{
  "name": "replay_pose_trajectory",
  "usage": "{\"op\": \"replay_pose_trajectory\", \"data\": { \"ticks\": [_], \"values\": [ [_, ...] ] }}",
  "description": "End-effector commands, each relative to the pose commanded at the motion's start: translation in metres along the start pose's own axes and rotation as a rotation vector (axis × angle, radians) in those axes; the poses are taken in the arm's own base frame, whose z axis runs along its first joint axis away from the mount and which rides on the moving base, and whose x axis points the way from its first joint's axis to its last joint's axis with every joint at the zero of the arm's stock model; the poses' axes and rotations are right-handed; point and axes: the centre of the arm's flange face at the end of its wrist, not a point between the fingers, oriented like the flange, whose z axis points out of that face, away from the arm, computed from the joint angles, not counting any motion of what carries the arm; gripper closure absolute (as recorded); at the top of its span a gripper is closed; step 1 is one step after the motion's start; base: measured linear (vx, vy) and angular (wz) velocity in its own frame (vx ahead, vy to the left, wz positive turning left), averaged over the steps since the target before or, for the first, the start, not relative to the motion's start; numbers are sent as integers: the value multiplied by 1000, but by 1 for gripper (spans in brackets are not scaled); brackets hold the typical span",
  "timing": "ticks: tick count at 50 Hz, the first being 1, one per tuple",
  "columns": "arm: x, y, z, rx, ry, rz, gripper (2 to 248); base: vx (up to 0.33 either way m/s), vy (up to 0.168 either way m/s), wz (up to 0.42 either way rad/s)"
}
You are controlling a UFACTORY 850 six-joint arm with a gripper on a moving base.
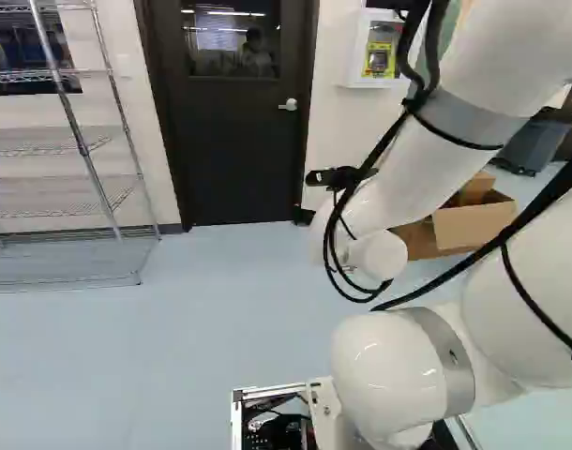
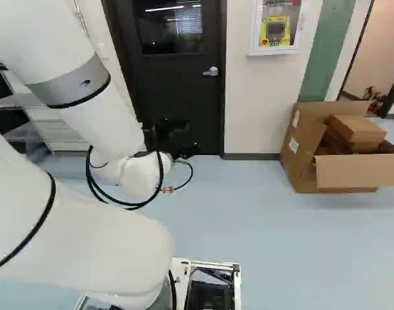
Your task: Open the door and move inside
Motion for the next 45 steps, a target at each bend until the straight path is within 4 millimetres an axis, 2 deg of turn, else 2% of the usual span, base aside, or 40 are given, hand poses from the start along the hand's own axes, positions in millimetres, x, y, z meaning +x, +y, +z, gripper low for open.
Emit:
{"op": "replay_pose_trajectory", "data": {
  "ticks": [26,45],
  "values": [
    [0,0,0,0,0,0,3,173,47,-16],
    [0,0,0,0,0,0,3,217,2,-23]
  ]
}}
